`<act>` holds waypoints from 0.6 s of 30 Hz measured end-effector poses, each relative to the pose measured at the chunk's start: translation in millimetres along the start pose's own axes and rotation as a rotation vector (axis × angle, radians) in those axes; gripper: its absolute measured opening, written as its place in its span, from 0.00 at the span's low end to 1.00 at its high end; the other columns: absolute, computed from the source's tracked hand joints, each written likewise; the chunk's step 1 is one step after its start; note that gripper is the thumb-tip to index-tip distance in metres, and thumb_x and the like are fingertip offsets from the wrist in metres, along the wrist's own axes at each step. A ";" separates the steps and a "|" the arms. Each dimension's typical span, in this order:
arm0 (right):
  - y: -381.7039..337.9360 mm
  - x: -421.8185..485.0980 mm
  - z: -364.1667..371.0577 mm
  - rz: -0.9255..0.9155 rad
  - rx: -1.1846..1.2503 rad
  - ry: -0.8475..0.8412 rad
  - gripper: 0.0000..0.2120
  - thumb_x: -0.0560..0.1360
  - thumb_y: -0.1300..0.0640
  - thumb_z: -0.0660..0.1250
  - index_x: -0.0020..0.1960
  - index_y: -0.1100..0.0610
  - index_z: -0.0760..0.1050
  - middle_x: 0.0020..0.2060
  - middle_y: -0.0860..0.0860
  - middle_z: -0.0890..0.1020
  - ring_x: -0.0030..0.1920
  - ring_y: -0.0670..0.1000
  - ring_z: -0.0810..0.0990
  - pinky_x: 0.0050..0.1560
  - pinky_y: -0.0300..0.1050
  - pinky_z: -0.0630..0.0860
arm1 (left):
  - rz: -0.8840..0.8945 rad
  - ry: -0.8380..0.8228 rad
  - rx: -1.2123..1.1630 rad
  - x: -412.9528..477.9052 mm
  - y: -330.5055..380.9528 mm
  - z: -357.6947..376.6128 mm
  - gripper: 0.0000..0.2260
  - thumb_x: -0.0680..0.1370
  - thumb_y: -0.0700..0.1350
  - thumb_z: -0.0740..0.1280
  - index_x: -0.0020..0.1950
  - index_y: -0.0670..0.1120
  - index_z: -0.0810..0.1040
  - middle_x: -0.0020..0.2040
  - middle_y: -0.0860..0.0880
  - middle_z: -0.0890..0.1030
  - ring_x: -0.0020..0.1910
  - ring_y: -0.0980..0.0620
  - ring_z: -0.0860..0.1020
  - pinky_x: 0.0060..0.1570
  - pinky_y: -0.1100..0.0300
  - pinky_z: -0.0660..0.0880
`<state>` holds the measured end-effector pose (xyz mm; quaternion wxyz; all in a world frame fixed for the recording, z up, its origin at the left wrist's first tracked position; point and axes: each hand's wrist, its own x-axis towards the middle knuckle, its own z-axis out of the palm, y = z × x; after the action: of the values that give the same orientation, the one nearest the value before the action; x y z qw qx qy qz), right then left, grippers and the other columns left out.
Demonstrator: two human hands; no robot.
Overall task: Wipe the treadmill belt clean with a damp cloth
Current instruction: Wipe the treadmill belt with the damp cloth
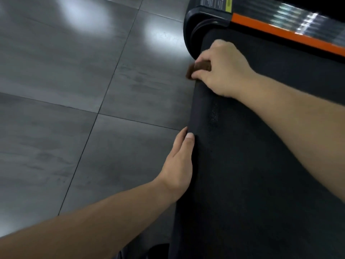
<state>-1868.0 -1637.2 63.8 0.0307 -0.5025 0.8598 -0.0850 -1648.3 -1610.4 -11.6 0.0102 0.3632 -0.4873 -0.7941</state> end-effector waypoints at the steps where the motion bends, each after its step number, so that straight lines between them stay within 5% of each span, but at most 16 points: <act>1: -5.8 -19.5 3.4 -0.028 0.031 -0.004 0.17 0.75 0.44 0.72 0.60 0.50 0.81 0.52 0.52 0.73 0.57 0.57 0.73 0.56 0.53 0.72 | 0.002 0.011 0.001 -0.4 -3.0 -0.6 0.22 0.82 0.65 0.55 0.76 0.65 0.67 0.69 0.63 0.74 0.70 0.60 0.71 0.74 0.54 0.65; 6: -12.1 -90.1 -0.4 -0.158 0.184 -0.007 0.14 0.74 0.43 0.71 0.57 0.47 0.83 0.49 0.49 0.76 0.54 0.54 0.74 0.56 0.52 0.73 | -0.008 0.117 -0.044 -5.6 -10.0 -0.4 0.19 0.83 0.61 0.55 0.69 0.62 0.76 0.66 0.59 0.79 0.67 0.54 0.76 0.72 0.50 0.68; 12: -14.2 -66.9 11.7 0.065 0.145 0.151 0.16 0.75 0.44 0.71 0.60 0.49 0.81 0.55 0.51 0.74 0.58 0.56 0.72 0.60 0.55 0.71 | -0.032 0.078 -0.137 -9.5 -8.4 2.0 0.17 0.85 0.58 0.53 0.66 0.62 0.79 0.62 0.57 0.83 0.63 0.54 0.79 0.66 0.52 0.74; 18: -32.8 -185.3 6.9 -0.251 0.294 0.027 0.18 0.74 0.40 0.65 0.57 0.48 0.83 0.46 0.46 0.75 0.49 0.50 0.74 0.52 0.55 0.72 | -0.091 0.058 -0.414 -6.6 -13.2 -2.2 0.28 0.84 0.63 0.48 0.71 0.48 0.77 0.64 0.43 0.82 0.65 0.46 0.79 0.67 0.49 0.73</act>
<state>-1747.5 -1492.7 56.8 0.0812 -0.5949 0.7689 -0.2198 -1637.7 -1602.8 -18.7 0.0626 0.3977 -0.2963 -0.8661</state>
